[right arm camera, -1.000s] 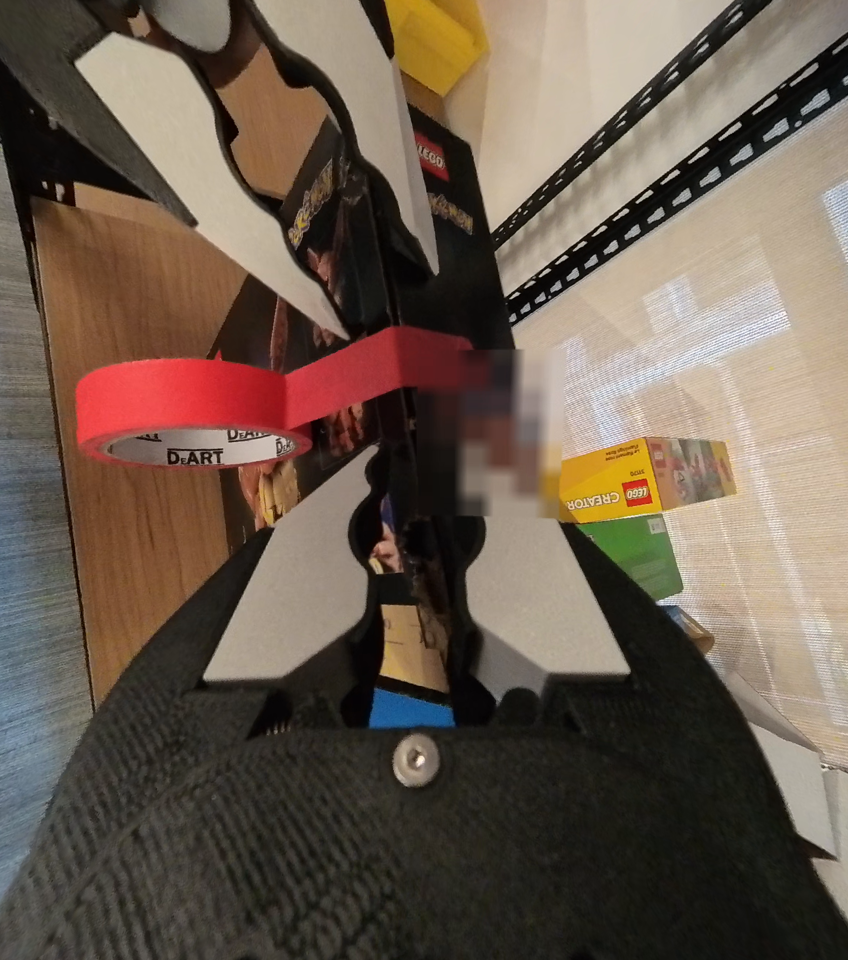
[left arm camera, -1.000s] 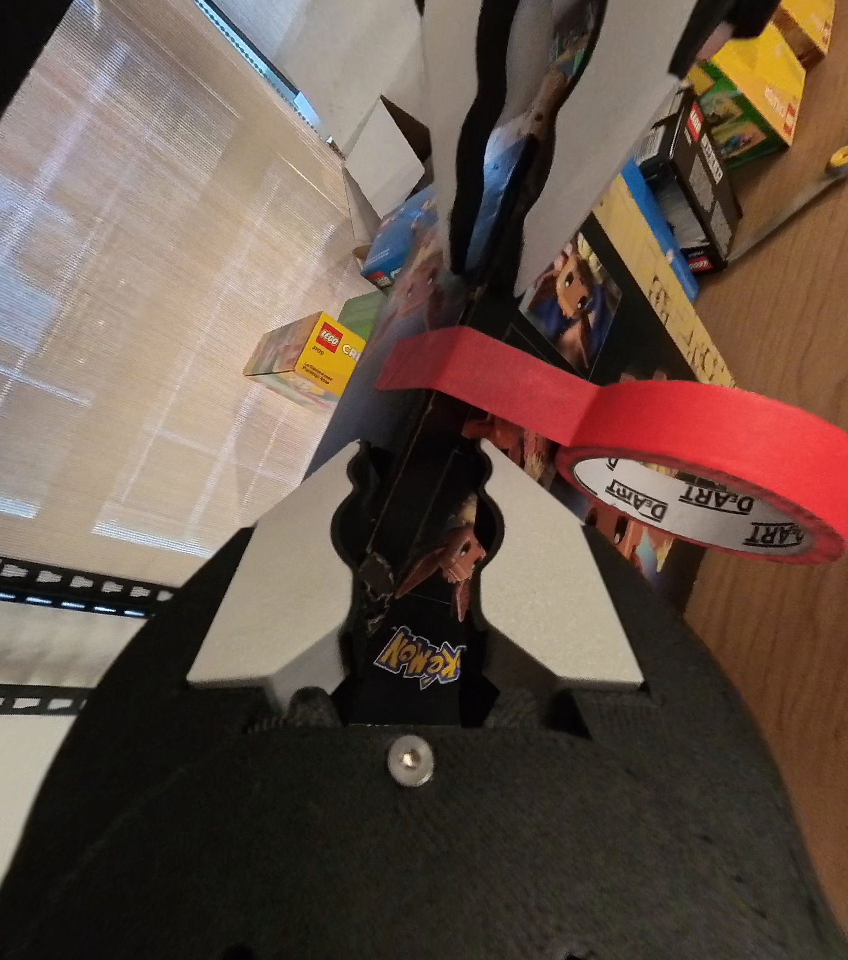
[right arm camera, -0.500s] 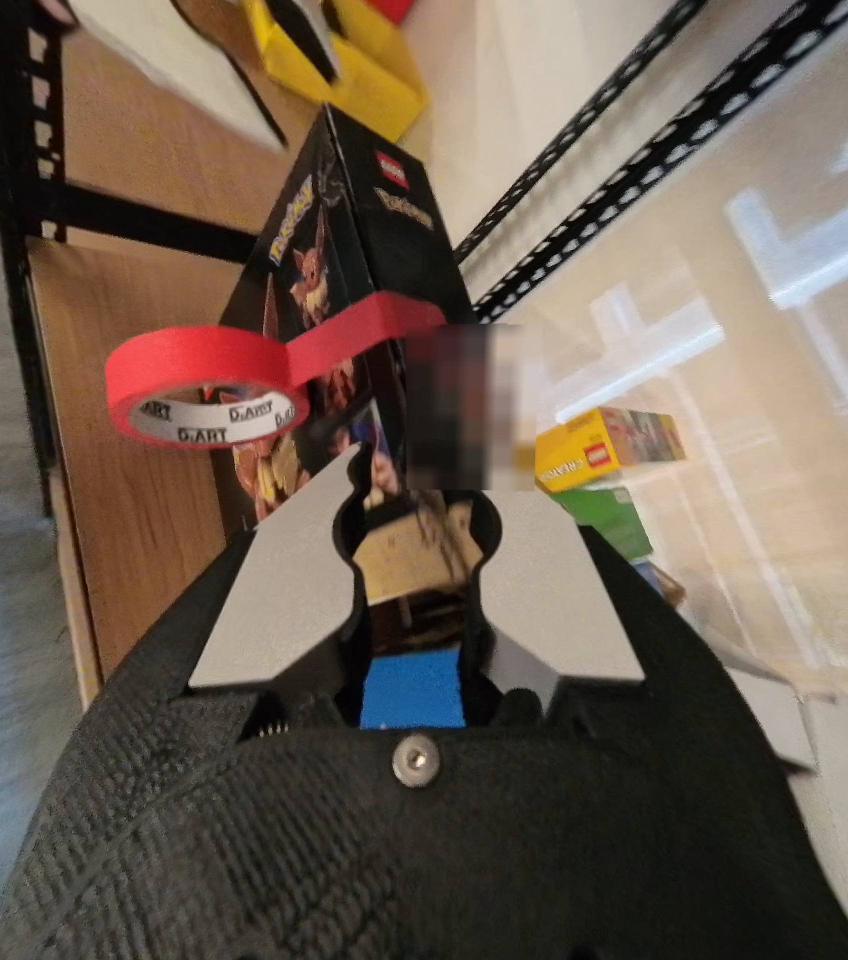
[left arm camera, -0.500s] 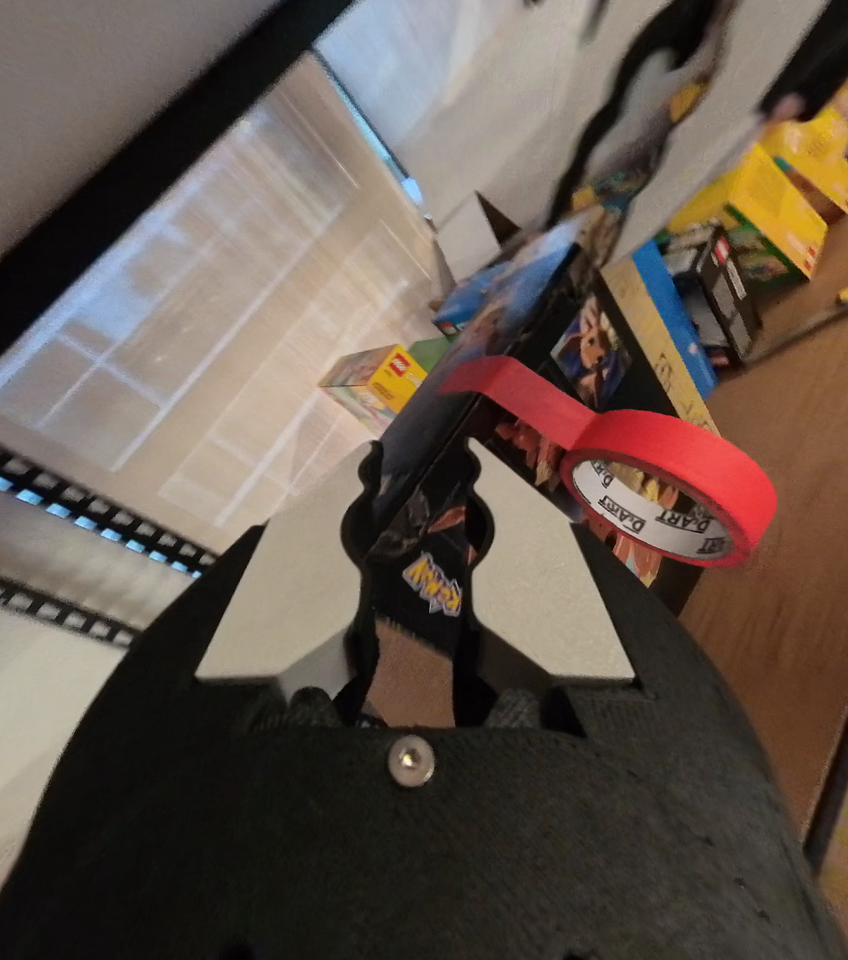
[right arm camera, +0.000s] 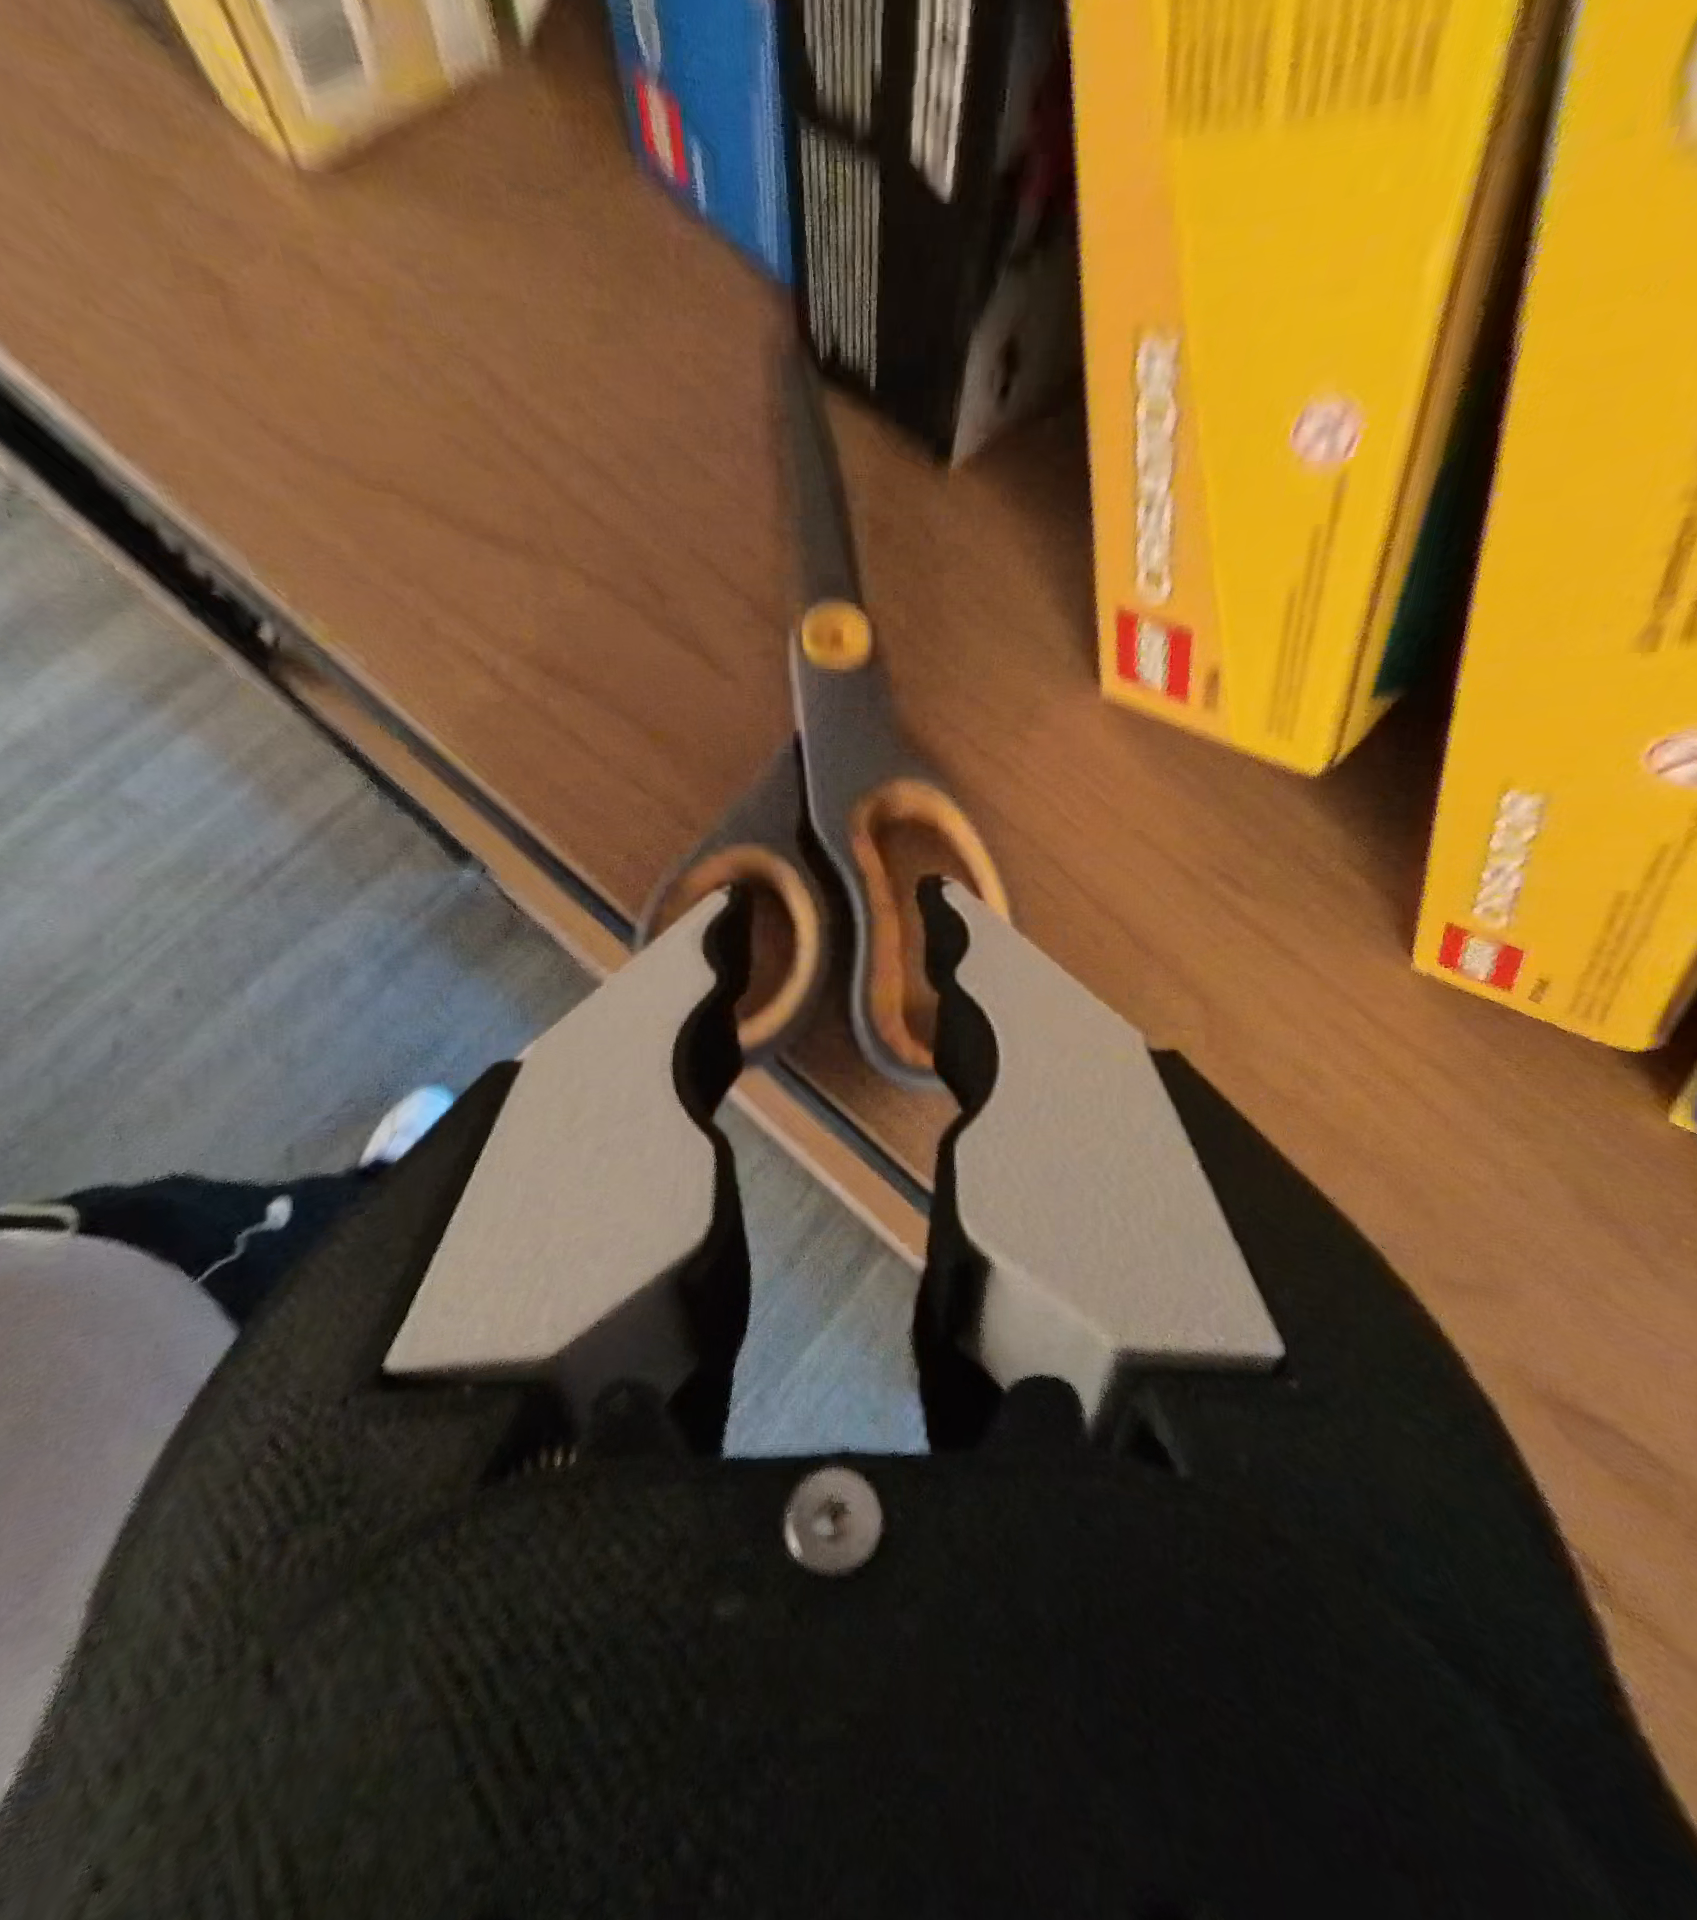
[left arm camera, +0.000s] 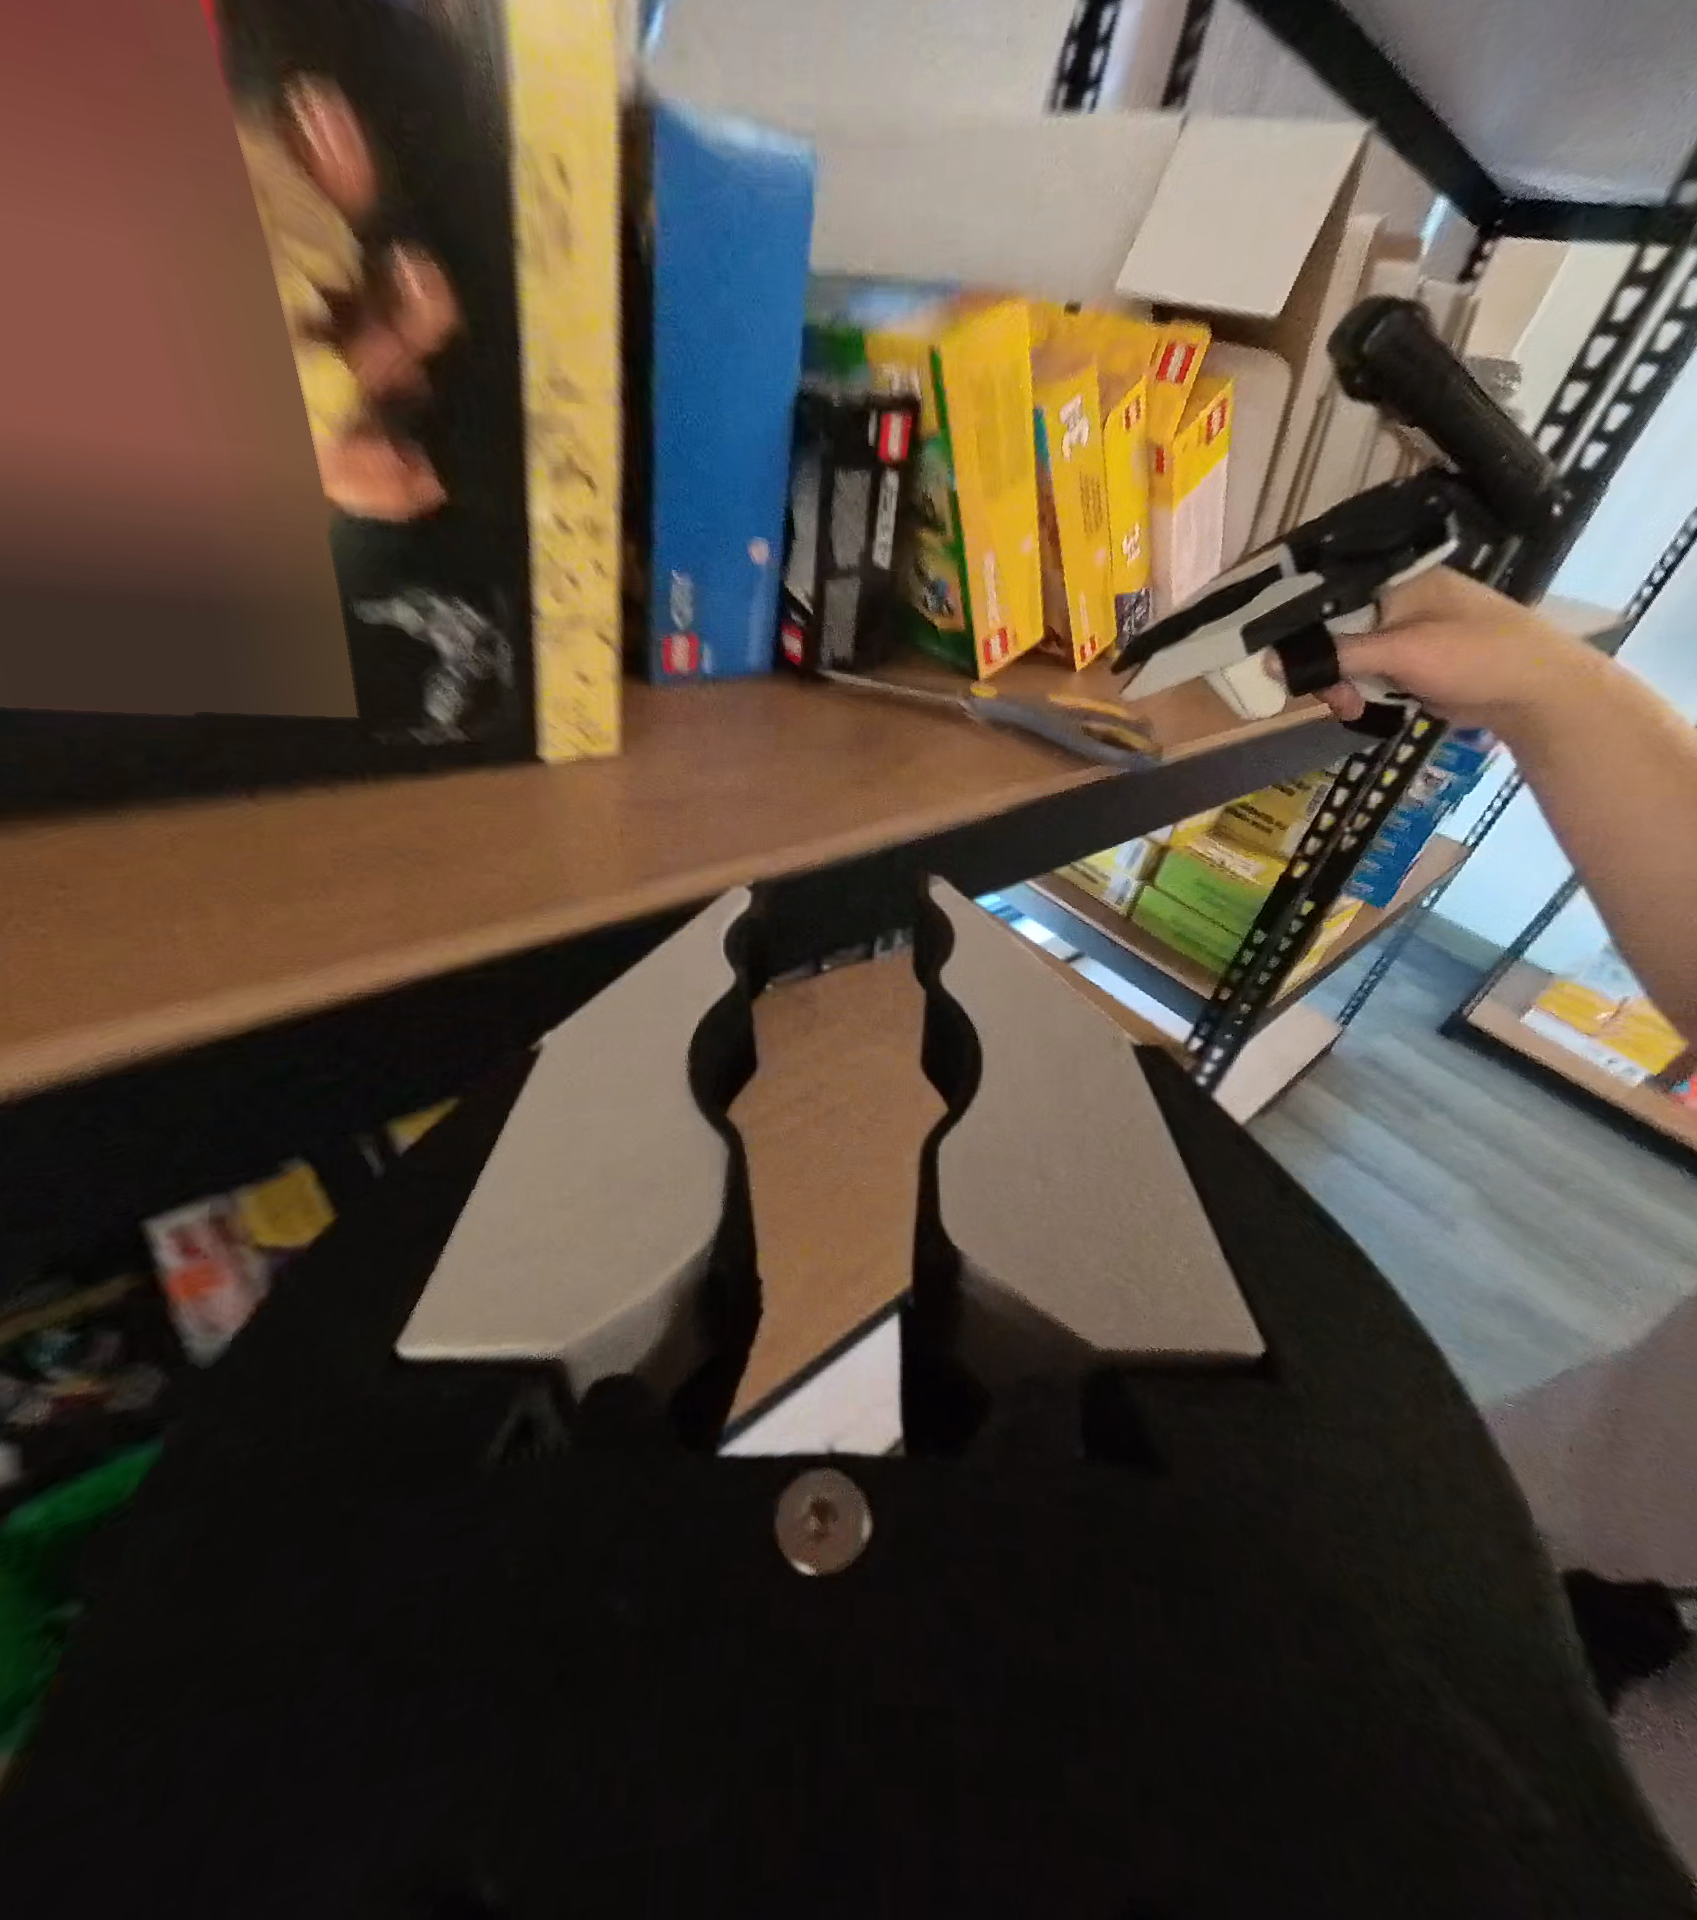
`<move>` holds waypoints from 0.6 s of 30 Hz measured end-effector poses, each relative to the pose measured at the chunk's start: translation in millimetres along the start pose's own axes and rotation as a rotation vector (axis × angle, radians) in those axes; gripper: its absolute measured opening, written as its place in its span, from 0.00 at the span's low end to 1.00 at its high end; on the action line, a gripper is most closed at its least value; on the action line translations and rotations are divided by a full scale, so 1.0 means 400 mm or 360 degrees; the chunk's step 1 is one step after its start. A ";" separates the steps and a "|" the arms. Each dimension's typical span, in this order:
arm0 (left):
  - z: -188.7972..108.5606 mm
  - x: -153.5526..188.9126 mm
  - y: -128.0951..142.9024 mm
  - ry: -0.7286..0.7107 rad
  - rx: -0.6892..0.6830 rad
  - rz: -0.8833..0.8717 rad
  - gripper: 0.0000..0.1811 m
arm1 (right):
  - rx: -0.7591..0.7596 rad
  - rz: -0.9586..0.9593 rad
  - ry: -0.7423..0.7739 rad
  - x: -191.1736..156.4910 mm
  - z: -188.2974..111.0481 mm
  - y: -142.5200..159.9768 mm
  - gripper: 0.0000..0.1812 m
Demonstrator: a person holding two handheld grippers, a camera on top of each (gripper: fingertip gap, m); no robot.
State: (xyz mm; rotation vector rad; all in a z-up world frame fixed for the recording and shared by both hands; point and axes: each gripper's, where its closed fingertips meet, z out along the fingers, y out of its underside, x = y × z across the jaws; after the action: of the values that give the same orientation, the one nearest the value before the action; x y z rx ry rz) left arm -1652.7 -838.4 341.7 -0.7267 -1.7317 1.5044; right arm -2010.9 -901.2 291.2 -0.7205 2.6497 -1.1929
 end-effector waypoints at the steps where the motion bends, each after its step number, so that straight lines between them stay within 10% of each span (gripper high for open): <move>1: 0.037 0.029 0.036 -0.0021 -0.0007 -0.0073 0.14 | -0.0070 0.0000 -0.0039 0.008 0.011 0.028 0.19; 8: 0.326 0.219 0.181 -0.0044 0.0031 -0.0514 0.16 | -0.0024 -0.0068 -0.0291 -0.012 0.064 0.040 0.13; 18: 0.591 0.308 0.191 0.0083 0.0097 -0.1125 0.19 | 0.0025 -0.0371 -0.0560 -0.101 0.036 0.053 0.12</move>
State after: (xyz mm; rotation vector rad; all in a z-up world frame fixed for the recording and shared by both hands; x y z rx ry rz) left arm -1919.3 -865.2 271.1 -0.0850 -1.6481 1.0242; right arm -1978.6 -879.2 263.4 -1.1448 2.3122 -1.0216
